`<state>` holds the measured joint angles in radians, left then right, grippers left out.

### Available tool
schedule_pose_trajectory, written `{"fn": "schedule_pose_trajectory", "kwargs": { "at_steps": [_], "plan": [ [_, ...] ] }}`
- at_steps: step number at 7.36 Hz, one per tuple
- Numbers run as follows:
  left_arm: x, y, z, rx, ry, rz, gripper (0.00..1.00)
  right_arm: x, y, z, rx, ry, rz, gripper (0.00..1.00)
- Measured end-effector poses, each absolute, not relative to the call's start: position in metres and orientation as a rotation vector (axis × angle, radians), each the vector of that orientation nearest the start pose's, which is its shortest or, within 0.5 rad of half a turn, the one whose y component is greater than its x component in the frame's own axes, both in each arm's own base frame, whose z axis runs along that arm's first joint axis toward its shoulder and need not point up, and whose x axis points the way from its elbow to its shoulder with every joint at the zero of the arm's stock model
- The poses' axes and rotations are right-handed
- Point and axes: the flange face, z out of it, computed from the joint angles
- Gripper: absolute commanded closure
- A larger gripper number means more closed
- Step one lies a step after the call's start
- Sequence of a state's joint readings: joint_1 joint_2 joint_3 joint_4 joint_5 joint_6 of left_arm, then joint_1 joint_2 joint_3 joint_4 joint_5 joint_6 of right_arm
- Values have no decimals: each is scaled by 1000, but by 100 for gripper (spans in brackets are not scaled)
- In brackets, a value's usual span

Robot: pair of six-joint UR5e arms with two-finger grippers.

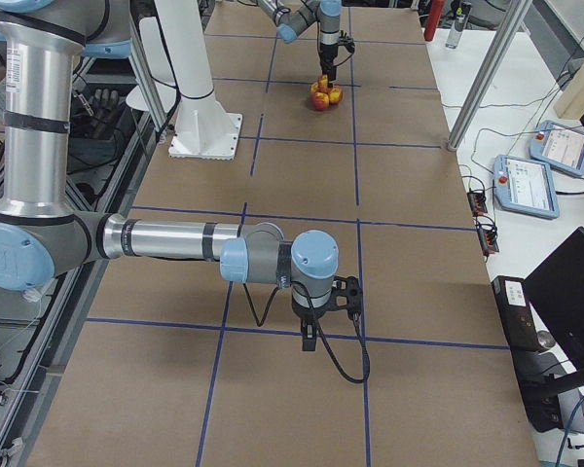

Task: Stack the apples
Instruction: 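Lower the held apple onto the top of the cluster with the left gripper, then open the left gripper and raise it away from the stacked apples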

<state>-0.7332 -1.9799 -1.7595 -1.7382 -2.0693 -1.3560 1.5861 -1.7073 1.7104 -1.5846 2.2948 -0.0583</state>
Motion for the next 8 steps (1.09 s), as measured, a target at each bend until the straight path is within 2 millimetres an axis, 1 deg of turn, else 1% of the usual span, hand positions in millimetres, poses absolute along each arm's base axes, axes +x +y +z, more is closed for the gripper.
{"fn": "schedule_pose_trajectory", "kwargs": {
  "at_steps": [2,3,4,5,6,7,8],
  "plan": [
    [406,-481,322,-75,891,-291,1,74,-432,658,16,-724,-37,0],
    [400,-479,315,-64,904,-287,1,74,-432,658,16,-724,-37,0],
    [387,-481,305,-43,924,-291,1,74,-432,658,16,-724,-37,0],
    [360,-490,293,-6,947,-314,1,74,-432,658,16,-724,-37,0],
    [323,-507,283,50,964,-338,1,74,-432,658,16,-724,-37,0],
    [286,-521,284,114,961,-329,1,74,-432,658,16,-724,-37,0],
    [250,-526,299,175,932,-281,1,74,-432,658,16,-724,-37,0]
  ]
}}
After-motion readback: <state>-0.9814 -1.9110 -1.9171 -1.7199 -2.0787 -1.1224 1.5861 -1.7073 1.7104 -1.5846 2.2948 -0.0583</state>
